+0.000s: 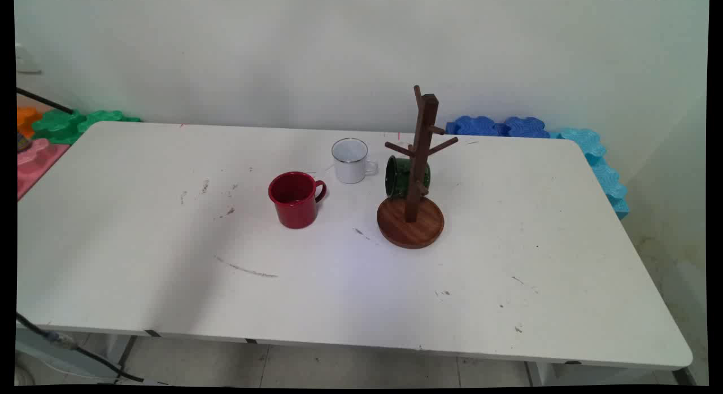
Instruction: Pick up the green mug from the rack
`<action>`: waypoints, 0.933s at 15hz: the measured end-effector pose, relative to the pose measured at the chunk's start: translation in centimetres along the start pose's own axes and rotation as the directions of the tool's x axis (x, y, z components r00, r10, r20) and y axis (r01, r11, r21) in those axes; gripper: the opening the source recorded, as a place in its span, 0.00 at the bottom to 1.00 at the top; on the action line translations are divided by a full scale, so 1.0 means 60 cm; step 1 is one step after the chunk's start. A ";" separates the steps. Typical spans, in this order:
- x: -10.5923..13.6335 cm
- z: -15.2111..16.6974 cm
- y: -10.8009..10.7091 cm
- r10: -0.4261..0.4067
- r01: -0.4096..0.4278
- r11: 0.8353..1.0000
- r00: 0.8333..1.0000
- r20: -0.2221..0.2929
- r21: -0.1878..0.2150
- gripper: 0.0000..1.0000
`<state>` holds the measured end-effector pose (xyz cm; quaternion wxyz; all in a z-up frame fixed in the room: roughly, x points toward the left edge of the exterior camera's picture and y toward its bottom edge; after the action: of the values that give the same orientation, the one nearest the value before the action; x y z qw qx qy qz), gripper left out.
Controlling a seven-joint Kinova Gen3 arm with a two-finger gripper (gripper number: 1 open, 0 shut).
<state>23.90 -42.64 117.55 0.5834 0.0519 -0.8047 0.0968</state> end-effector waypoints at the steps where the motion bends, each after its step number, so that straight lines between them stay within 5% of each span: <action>1: -0.001 -0.001 -0.001 0.001 -0.001 1.000 1.000 0.002 0.002 1.00; 14: -0.009 -0.021 -0.030 0.003 -0.005 0.998 1.000 0.028 0.060 1.00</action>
<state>25.59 -44.12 117.58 0.5701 0.0691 -0.8096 0.1212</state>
